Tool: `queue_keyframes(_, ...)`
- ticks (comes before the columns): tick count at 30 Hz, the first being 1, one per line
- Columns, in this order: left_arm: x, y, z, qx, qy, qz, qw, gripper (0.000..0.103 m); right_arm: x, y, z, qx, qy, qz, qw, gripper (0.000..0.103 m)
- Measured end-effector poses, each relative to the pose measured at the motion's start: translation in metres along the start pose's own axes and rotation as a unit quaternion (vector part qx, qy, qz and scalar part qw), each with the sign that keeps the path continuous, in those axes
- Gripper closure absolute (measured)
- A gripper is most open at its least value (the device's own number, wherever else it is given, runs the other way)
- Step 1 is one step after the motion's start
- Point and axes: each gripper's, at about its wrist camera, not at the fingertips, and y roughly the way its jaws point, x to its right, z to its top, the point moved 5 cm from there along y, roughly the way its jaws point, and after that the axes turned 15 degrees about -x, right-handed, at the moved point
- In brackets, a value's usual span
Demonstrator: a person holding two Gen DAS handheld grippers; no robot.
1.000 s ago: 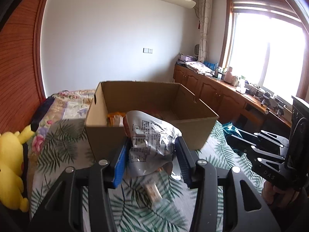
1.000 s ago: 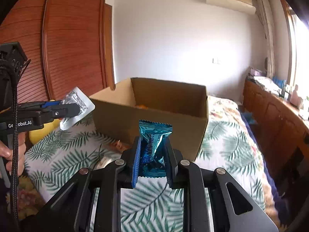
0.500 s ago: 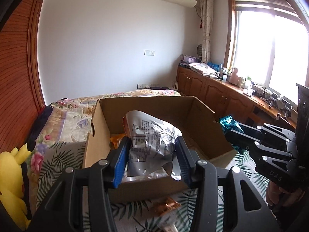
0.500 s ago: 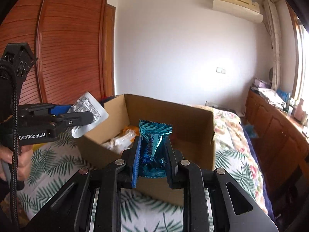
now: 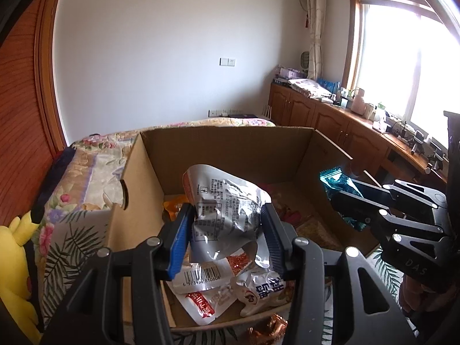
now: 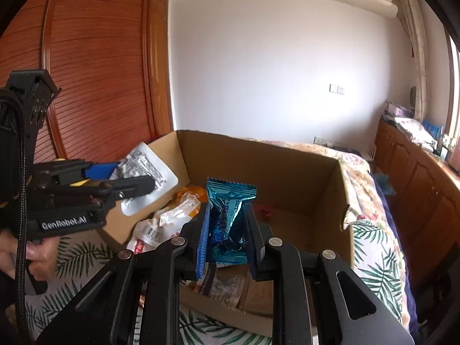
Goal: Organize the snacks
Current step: 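Open both tools to drop the pouch and blue candy into the box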
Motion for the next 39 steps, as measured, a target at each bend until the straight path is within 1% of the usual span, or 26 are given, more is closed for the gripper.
queue_keyframes(3,-0.001,0.006,0.000,-0.007,-0.006,-0.007,0.9999,0.055,0.000,0.011,0.003,-0.014,0.010,0.018,1.000,0.083)
queue_keyframes(7,0.001,0.010,0.000,-0.014,-0.007,-0.006,0.9999,0.054,-0.002,0.019,0.004,-0.023,0.012,0.026,0.999,0.083)
queue_keyframes(11,0.003,0.015,0.000,-0.020,-0.006,-0.002,0.9998,0.052,-0.006,0.024,0.004,-0.033,0.008,0.025,0.999,0.083)
queue_keyframes(13,0.003,0.017,0.000,-0.022,-0.006,0.000,0.9997,0.049,-0.006,0.026,0.002,-0.036,0.008,0.025,0.999,0.083)
queue_keyframes(18,0.002,0.017,-0.002,-0.018,-0.007,0.009,0.9998,0.044,-0.004,0.024,0.002,-0.041,0.014,0.027,0.999,0.082)
queue_keyframes(24,0.000,0.014,-0.006,-0.021,-0.012,0.011,0.9996,0.043,-0.002,0.023,0.000,-0.043,0.020,0.024,0.999,0.080)
queue_keyframes(27,0.001,0.007,-0.009,-0.017,-0.016,0.010,0.9997,0.043,-0.003,0.016,-0.002,-0.036,0.021,0.022,0.999,0.079)
queue_keyframes(32,0.006,-0.020,-0.013,0.004,-0.020,0.010,0.9998,0.042,-0.006,-0.006,-0.008,-0.025,0.021,0.021,0.999,0.079)
queue_keyframes(39,0.020,-0.053,-0.026,0.015,-0.002,0.016,0.9998,0.041,-0.016,-0.042,-0.019,-0.008,0.019,0.022,1.000,0.077)
